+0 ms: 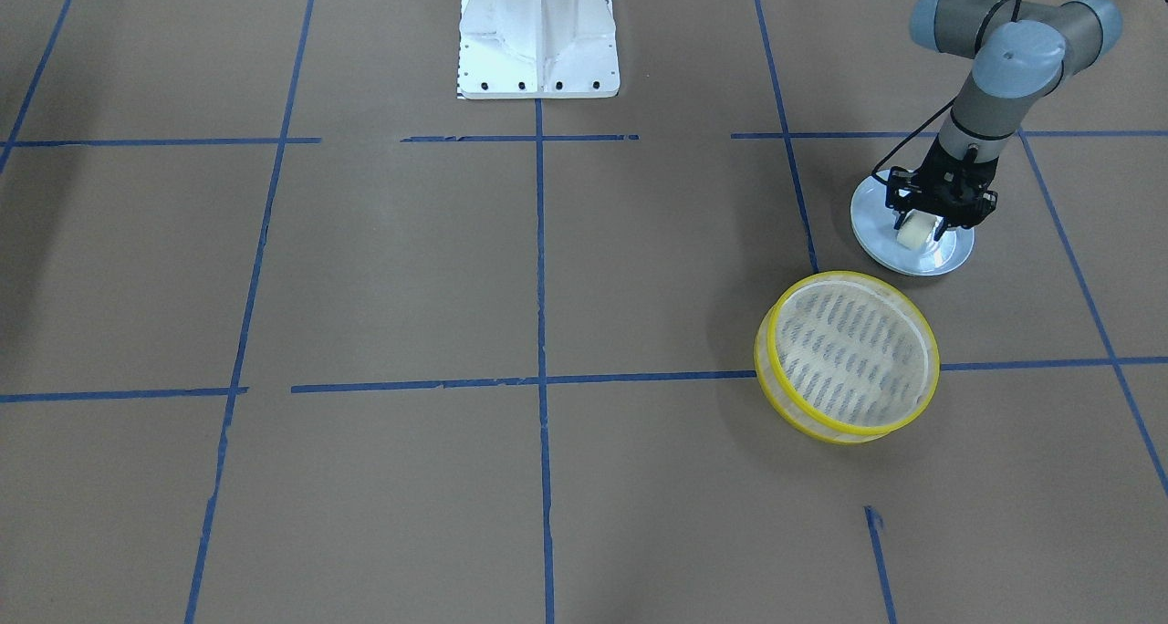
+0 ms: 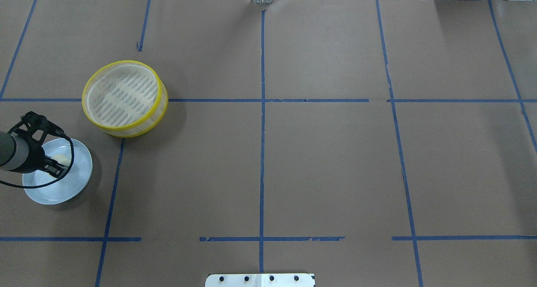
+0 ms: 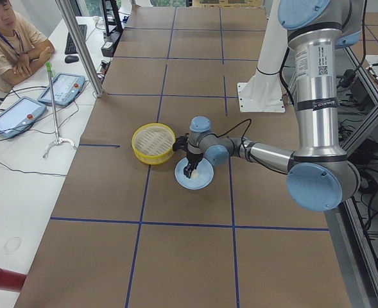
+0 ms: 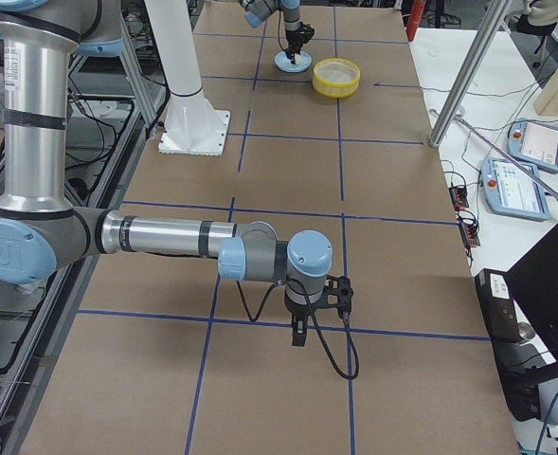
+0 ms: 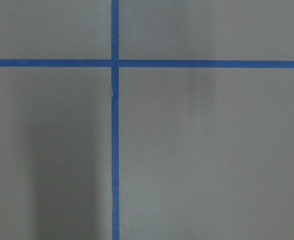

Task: Place bun in steamer
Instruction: 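Close the left gripper on the pale yellow bun, then lift the bun with the left gripper toward the steamer, then lower the held bun into the steamer's mesh center with the left gripper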

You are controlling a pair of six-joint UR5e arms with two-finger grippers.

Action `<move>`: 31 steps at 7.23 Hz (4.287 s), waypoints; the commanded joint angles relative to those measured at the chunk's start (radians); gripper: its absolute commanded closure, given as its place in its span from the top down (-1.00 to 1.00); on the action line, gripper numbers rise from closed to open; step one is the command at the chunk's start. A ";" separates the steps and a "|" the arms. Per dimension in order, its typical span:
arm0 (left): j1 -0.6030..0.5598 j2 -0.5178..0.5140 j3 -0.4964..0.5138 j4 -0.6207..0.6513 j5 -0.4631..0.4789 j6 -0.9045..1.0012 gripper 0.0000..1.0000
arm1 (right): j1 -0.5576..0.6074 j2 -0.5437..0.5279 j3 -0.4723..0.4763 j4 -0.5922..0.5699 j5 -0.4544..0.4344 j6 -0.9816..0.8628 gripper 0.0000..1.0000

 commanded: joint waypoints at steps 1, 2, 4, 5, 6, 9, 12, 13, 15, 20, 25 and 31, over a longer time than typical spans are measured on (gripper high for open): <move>0.000 -0.001 -0.003 0.000 -0.002 -0.005 0.04 | 0.000 0.000 0.000 0.000 0.000 0.000 1.00; 0.000 -0.001 -0.004 0.000 -0.002 -0.005 -0.05 | 0.000 0.000 0.000 0.000 0.000 0.000 1.00; -0.011 0.000 -0.038 0.002 -0.006 -0.007 -0.13 | 0.000 0.000 0.000 0.000 0.000 0.000 1.00; -0.015 0.007 -0.078 0.005 -0.006 -0.007 -0.16 | 0.000 0.000 0.000 0.000 0.000 0.000 1.00; -0.059 0.002 -0.117 0.011 -0.046 -0.014 -0.17 | 0.000 0.000 0.000 0.000 0.000 0.000 1.00; -0.296 -0.083 -0.107 0.095 -0.300 -0.084 -0.25 | 0.000 0.000 0.000 0.000 0.000 0.000 1.00; -0.293 -0.338 0.021 0.264 -0.298 -0.307 -0.24 | 0.000 0.000 0.000 0.000 0.000 0.000 1.00; -0.291 -0.377 0.069 0.262 -0.295 -0.377 -0.22 | 0.000 0.000 0.000 0.000 0.000 0.000 1.00; -0.252 -0.467 0.176 0.261 -0.293 -0.480 -0.21 | 0.000 0.000 0.000 0.000 0.000 0.000 1.00; -0.167 -0.530 0.276 0.252 -0.250 -0.590 -0.20 | 0.000 0.000 0.000 0.000 0.000 0.000 1.00; -0.144 -0.538 0.279 0.241 -0.131 -0.585 -0.13 | 0.000 0.000 0.000 0.000 0.000 0.000 1.00; -0.121 -0.532 0.266 0.245 -0.123 -0.582 1.00 | 0.000 0.000 0.000 0.000 0.000 0.000 1.00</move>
